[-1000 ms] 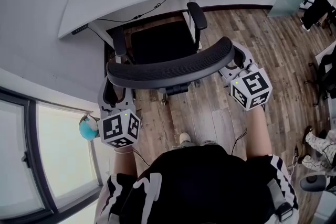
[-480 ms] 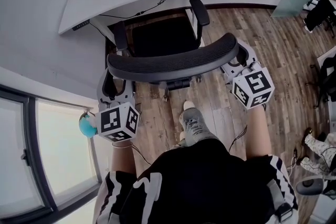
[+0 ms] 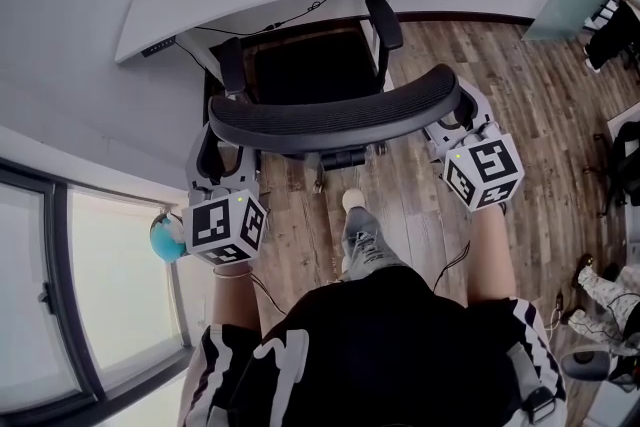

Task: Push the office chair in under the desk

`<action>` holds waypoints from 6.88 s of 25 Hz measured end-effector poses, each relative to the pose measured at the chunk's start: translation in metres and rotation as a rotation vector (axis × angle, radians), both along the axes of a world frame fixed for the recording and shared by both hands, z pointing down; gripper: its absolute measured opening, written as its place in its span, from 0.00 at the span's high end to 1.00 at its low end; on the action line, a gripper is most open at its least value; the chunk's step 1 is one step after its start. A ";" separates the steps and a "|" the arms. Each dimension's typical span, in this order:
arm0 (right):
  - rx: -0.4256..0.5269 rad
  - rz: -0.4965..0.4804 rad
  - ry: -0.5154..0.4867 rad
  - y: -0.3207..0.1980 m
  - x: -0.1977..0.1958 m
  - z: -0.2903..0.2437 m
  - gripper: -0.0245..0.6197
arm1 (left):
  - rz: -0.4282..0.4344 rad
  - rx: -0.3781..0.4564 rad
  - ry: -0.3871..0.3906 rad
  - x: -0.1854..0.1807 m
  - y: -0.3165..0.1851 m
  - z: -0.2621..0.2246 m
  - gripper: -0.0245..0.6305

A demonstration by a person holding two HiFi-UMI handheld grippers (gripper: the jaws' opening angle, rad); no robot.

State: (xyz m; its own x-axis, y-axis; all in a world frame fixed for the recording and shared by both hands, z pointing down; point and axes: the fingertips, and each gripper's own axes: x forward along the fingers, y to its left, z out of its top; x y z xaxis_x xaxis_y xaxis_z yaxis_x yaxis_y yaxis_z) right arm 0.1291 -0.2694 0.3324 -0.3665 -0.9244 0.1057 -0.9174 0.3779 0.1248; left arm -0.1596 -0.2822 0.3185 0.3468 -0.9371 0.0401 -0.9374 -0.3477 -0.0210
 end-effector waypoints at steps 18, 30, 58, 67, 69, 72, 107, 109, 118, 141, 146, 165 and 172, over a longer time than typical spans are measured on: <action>0.012 0.009 -0.017 -0.053 -0.011 -0.001 0.56 | -0.030 -0.021 -0.023 -0.010 -0.059 0.000 0.59; 0.010 0.006 -0.016 -0.090 -0.016 0.000 0.56 | -0.046 -0.020 -0.024 -0.016 -0.096 0.002 0.59; -0.002 -0.019 -0.011 -0.176 -0.025 -0.002 0.57 | -0.083 -0.022 -0.022 -0.026 -0.176 0.001 0.59; -0.013 -0.026 -0.006 -0.199 -0.029 -0.001 0.57 | -0.093 -0.019 -0.018 -0.030 -0.197 0.002 0.59; -0.016 -0.030 -0.003 -0.205 -0.032 -0.001 0.57 | -0.098 -0.019 -0.016 -0.032 -0.201 0.002 0.59; -0.017 -0.035 -0.002 -0.213 -0.033 -0.001 0.57 | -0.103 -0.015 -0.013 -0.033 -0.208 0.002 0.59; -0.018 -0.086 0.004 -0.294 -0.039 -0.003 0.56 | -0.147 0.001 0.004 -0.040 -0.275 0.000 0.59; -0.017 -0.088 0.005 -0.298 -0.040 -0.003 0.57 | -0.147 0.001 0.006 -0.041 -0.279 0.001 0.59; -0.013 -0.099 0.006 -0.312 -0.044 -0.004 0.57 | -0.161 -0.003 0.007 -0.045 -0.291 0.001 0.59; -0.012 -0.138 0.016 -0.354 -0.052 -0.005 0.56 | -0.207 0.007 0.010 -0.051 -0.322 0.001 0.59; -0.008 -0.140 0.013 -0.362 -0.051 -0.004 0.56 | -0.213 0.009 0.008 -0.051 -0.329 0.002 0.59; -0.003 -0.164 0.017 -0.385 -0.054 -0.006 0.57 | -0.240 0.004 0.014 -0.053 -0.346 0.001 0.59; -0.009 -0.161 0.021 -0.387 -0.055 -0.005 0.56 | -0.232 0.001 0.014 -0.054 -0.348 0.002 0.59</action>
State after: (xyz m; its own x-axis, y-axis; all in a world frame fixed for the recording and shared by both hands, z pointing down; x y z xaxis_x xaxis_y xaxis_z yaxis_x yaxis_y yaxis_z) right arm 0.0745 -0.6563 0.3271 -0.5078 -0.8526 0.1232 -0.8418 0.5215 0.1395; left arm -0.2134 -0.6304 0.3202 0.1221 -0.9919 0.0356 -0.9924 -0.1224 -0.0077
